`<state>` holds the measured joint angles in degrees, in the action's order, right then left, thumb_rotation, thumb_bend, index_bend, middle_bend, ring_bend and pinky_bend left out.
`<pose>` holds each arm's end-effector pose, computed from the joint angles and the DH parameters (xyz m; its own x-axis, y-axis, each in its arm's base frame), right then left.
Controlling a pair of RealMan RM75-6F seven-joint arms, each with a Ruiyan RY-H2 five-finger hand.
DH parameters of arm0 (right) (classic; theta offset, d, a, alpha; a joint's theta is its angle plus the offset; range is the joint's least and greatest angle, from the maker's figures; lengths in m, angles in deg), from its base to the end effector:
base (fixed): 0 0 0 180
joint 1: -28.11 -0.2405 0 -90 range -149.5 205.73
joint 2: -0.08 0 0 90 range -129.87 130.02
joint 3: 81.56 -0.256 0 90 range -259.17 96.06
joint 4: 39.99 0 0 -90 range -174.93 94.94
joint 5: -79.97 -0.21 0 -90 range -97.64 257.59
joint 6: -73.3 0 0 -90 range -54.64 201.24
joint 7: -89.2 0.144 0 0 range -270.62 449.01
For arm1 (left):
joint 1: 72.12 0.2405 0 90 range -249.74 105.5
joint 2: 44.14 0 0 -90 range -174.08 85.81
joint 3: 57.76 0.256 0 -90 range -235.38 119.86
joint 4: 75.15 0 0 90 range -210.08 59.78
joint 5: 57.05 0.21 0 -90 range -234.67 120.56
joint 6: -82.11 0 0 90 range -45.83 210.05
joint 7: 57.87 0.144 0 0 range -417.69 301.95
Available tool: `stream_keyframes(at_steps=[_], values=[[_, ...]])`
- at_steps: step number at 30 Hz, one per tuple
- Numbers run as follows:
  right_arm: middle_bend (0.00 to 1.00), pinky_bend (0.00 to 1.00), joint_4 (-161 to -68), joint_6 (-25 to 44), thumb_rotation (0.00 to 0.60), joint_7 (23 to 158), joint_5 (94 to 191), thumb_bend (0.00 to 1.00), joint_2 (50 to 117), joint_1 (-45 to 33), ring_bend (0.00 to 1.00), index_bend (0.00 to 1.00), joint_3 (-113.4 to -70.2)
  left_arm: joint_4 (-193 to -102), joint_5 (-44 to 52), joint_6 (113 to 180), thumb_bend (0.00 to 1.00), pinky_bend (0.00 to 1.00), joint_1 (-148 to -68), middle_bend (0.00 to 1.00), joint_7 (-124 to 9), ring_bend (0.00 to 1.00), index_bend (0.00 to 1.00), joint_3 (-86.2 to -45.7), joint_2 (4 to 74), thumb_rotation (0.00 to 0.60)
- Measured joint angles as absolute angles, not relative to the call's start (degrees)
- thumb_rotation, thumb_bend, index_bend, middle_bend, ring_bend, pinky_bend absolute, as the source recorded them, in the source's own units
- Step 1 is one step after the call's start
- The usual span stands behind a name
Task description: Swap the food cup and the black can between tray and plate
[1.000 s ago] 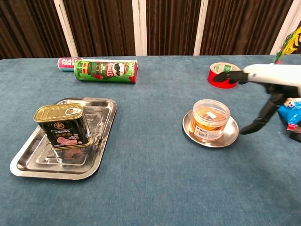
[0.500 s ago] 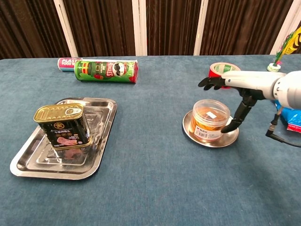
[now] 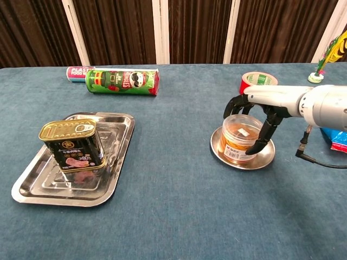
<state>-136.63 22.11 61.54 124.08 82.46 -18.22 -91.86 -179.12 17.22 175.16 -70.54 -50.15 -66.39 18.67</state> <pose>-0.1373 -0.3347 -0.0056 0.3915 -0.4401 0.8081 -0.9157 -0.2733 0.2948 -0.3059 0.1593 0.1900 0.3643 -0.1535 0.9185 0.9069 0.2826 -0.3125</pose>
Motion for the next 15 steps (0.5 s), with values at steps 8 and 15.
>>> stream_keyframes(at_steps=[8, 15], values=[[0.39, 0.0, -135.67, 19.48, 0.6, 60.43, 124.5, 0.04, 83.65, -18.88, 0.34, 0.43, -91.52, -179.22, 17.03, 175.04, 0.19, 0.05, -70.5, 0.0, -50.68, 0.0, 0.19, -66.48, 18.44, 0.6], [0.39, 0.0, -135.88, 17.78, 0.6, 59.83, 125.39, 0.04, 84.69, -19.87, 0.34, 0.43, -92.4, -179.08, 16.47, 174.82, 0.19, 0.05, -70.55, 0.0, -51.22, 0.0, 0.19, -66.77, 18.31, 0.6]])
